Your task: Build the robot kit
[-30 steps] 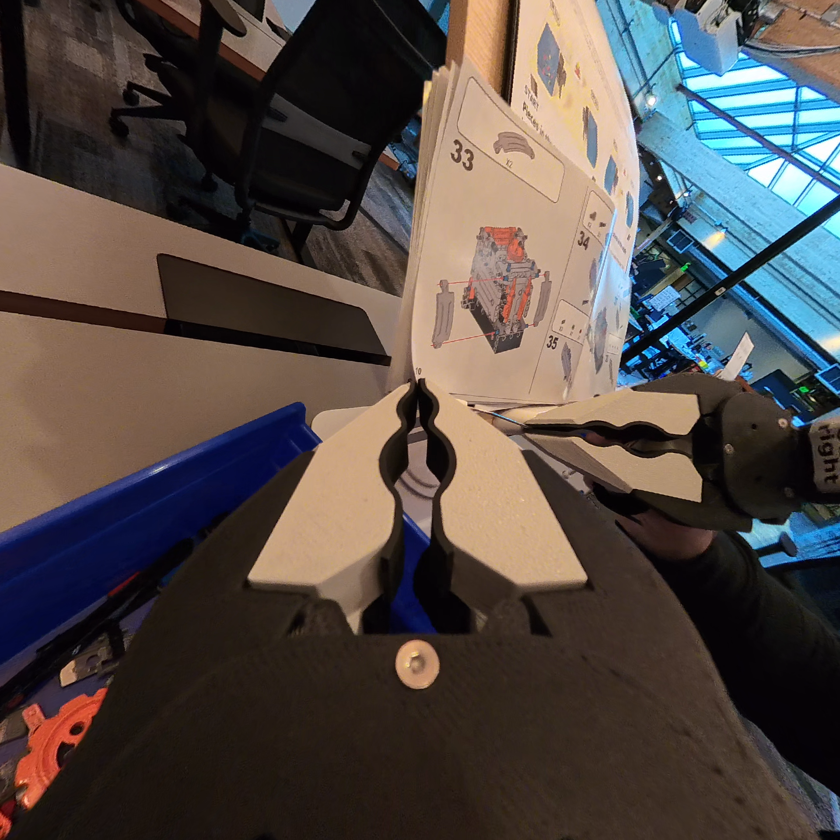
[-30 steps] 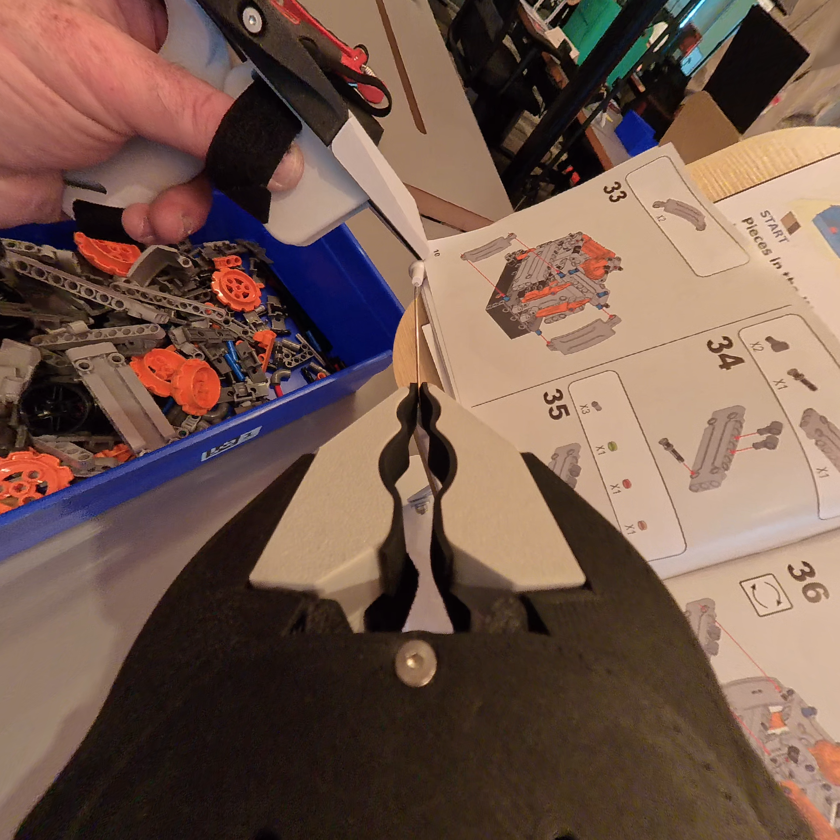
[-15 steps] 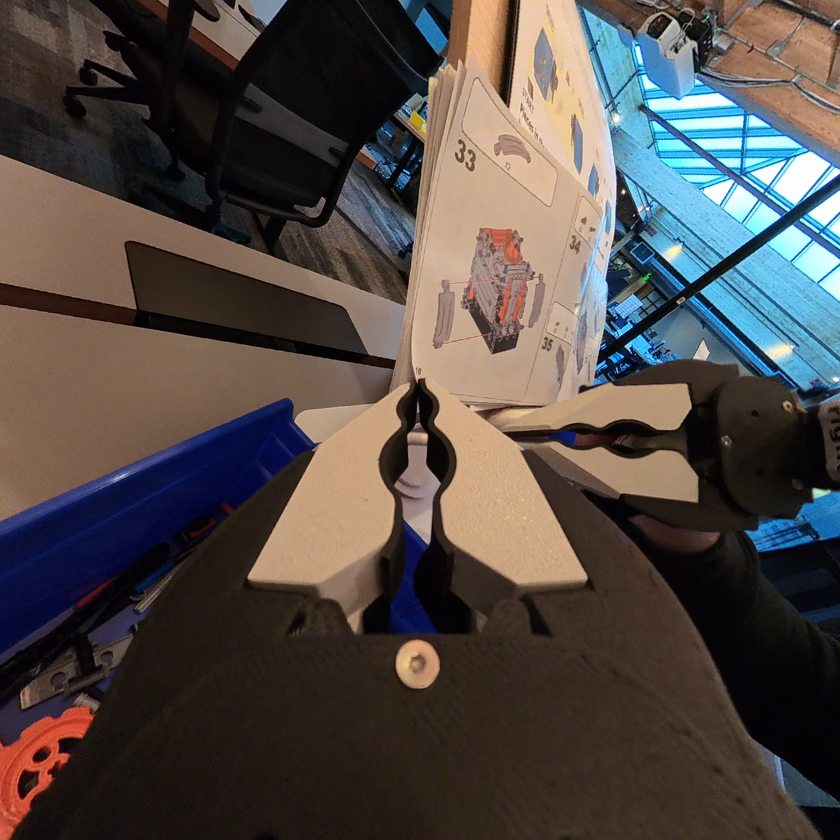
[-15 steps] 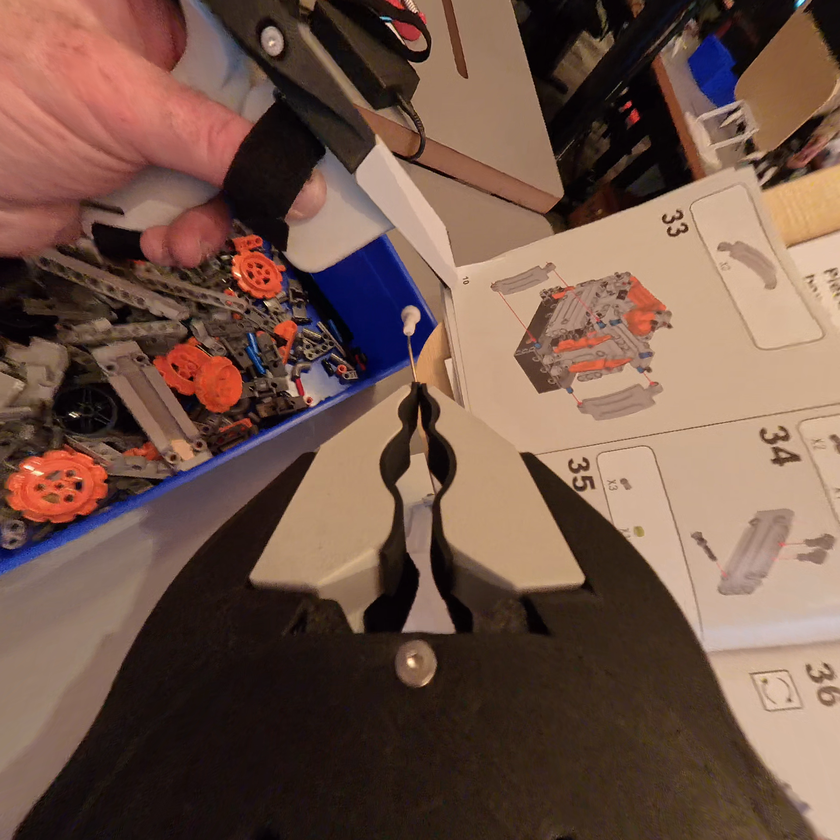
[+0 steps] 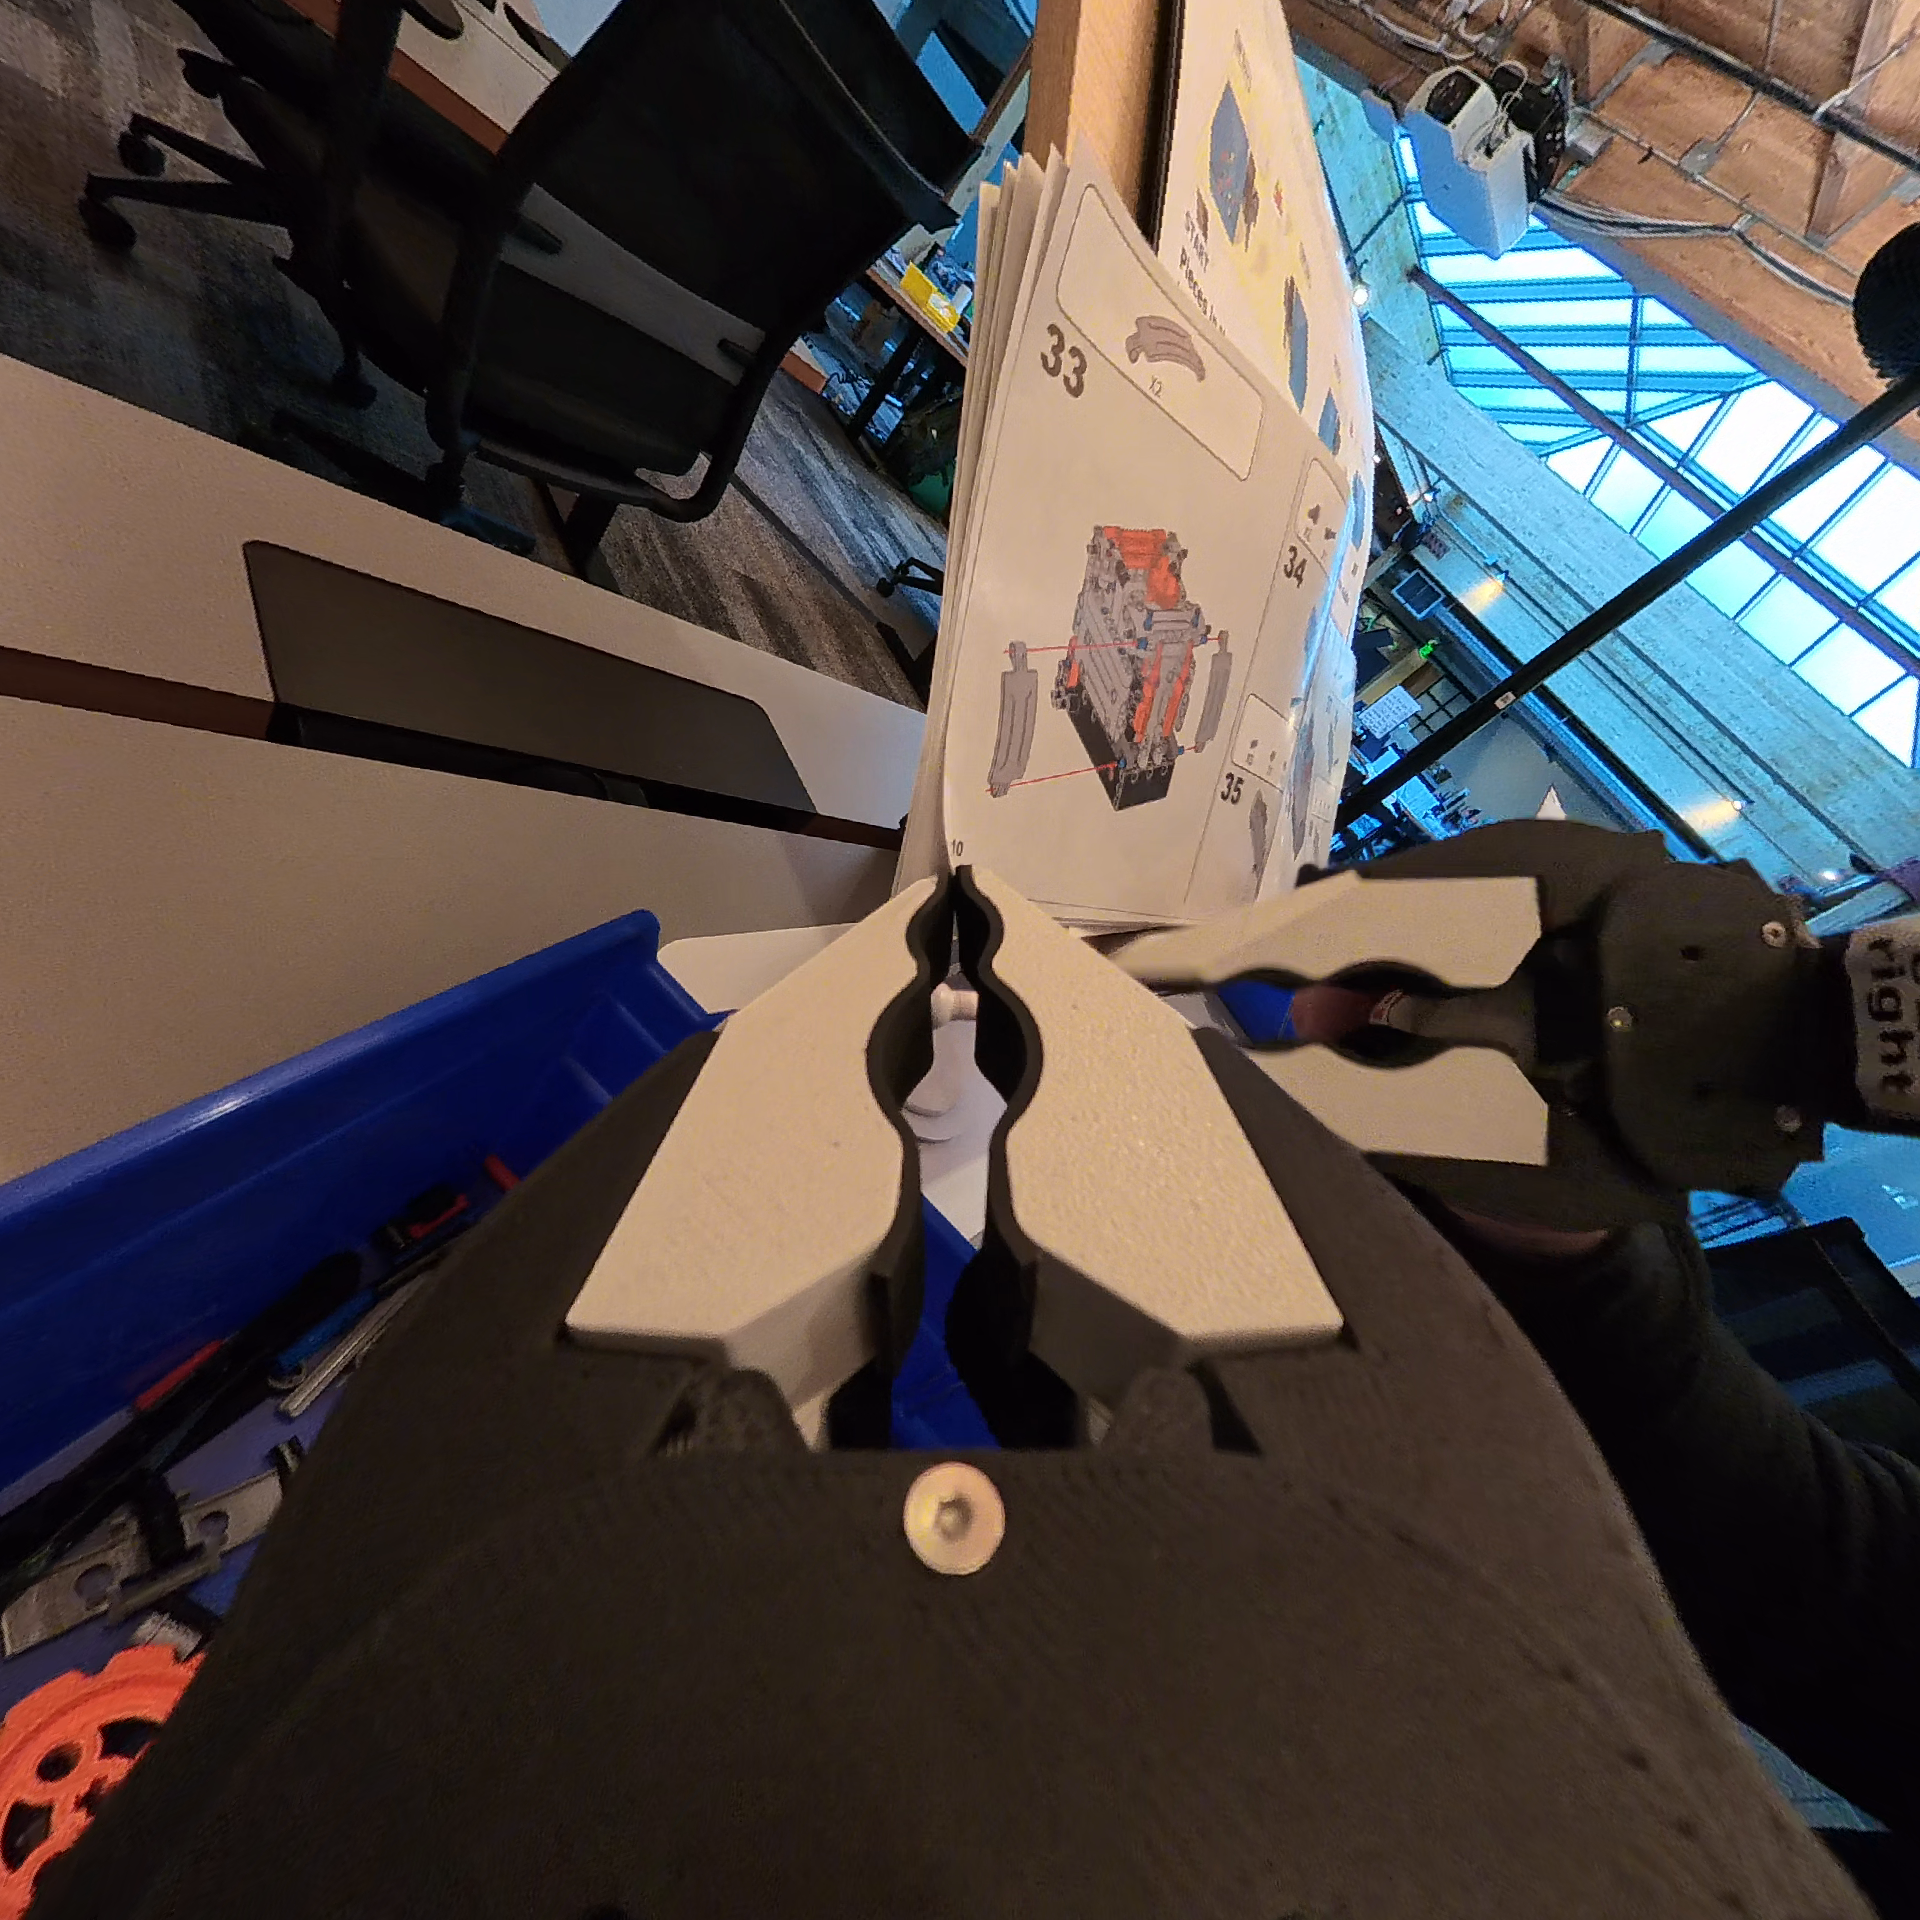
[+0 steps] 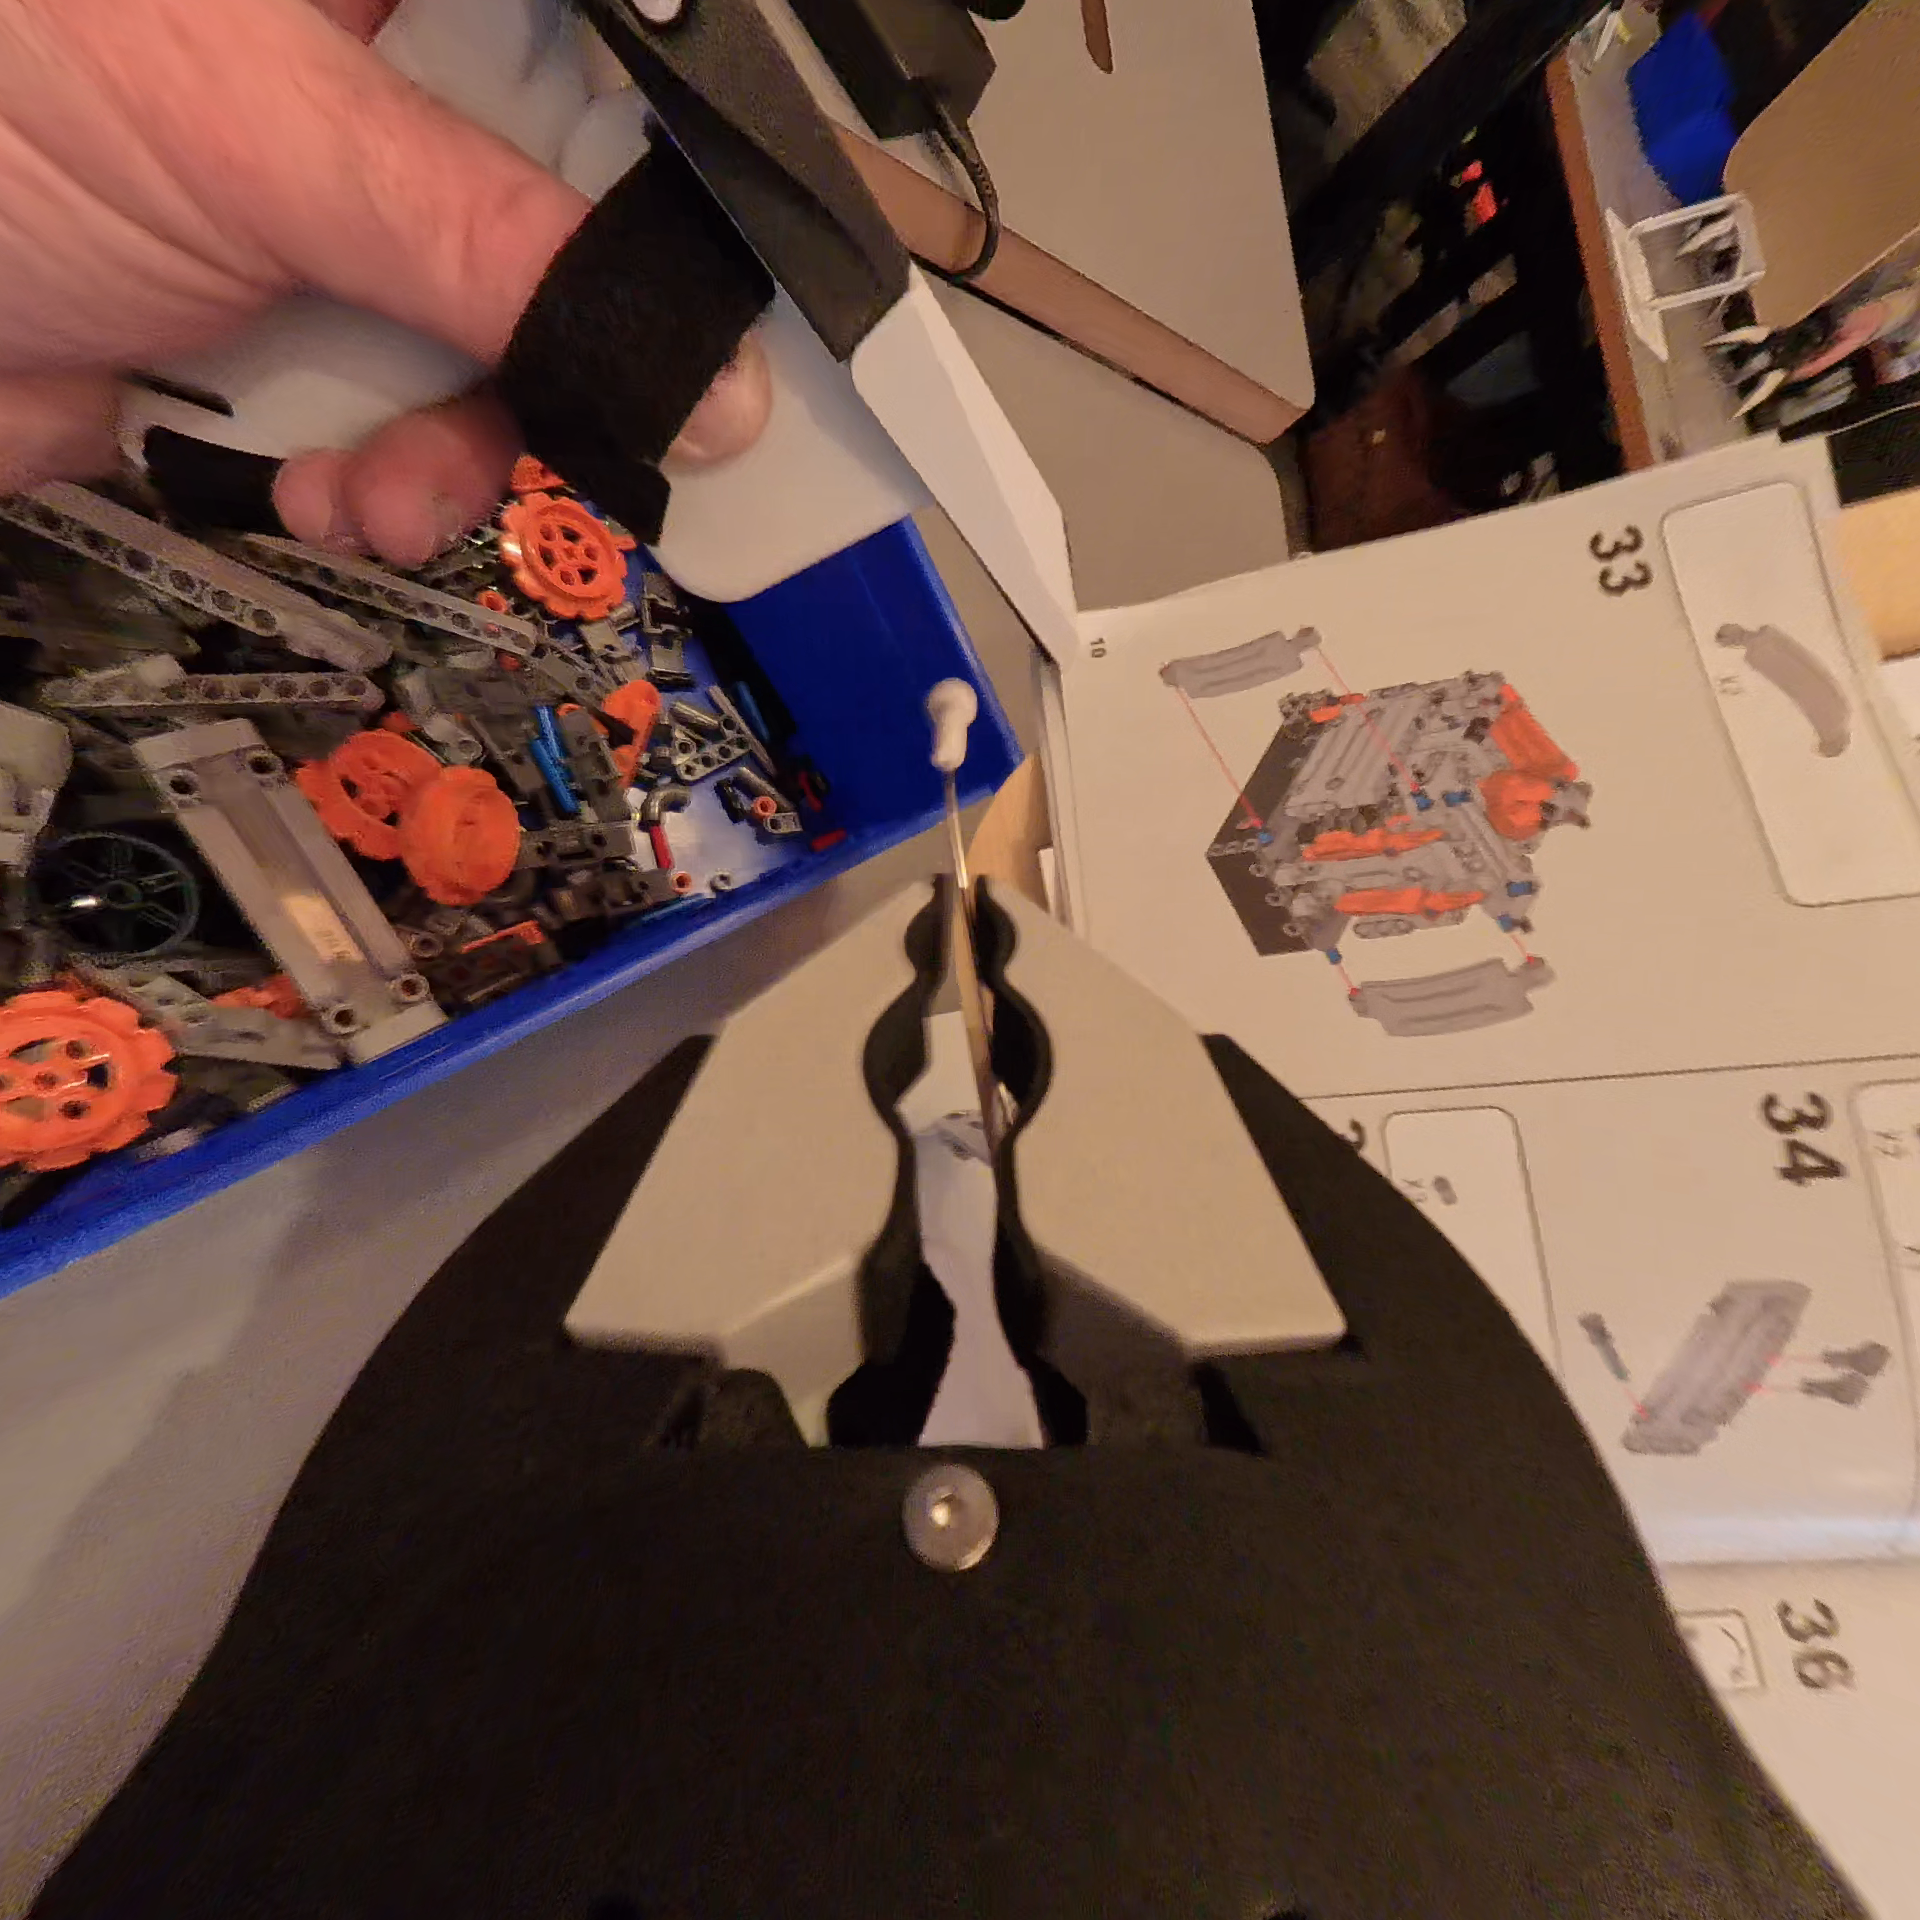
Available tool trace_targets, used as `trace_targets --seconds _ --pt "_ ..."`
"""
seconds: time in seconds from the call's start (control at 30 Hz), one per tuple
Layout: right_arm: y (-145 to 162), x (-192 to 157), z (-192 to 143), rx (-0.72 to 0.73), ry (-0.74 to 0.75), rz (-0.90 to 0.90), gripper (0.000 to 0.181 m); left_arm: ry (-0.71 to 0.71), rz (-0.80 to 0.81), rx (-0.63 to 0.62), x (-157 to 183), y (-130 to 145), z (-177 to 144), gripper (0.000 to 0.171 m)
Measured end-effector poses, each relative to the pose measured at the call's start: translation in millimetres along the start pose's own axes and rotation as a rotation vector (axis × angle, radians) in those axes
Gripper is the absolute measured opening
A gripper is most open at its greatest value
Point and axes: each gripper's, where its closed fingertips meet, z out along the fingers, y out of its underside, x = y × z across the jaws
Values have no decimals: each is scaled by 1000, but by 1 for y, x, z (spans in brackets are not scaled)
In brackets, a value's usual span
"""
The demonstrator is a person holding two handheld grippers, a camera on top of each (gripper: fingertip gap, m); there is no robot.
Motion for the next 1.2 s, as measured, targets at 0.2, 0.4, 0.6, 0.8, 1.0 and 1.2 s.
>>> trace_targets --seconds 0.2,0.4,0.6,0.8,1.0,1.2 --pt "-8 6 -8 119 -43 124 0 17 -7 5 0 0 1 0" --pt "-12 13 -16 234 -72 277 0 25 -18 -2 -2 1 1 0" --pt "-6 34 -19 260 16 435 0 40 -29 -21 0 4 -2 0" --pt "-1 41 -38 260 73 428 16 6 17 -28 8 -1 -10 16" --pt "-7 25 -75 278 47 379 19 -102 169 61 33 -32 -36 34" --pt "-6 -23 -105 257 -50 310 20 -152 409 28 101 -52 -58 31"
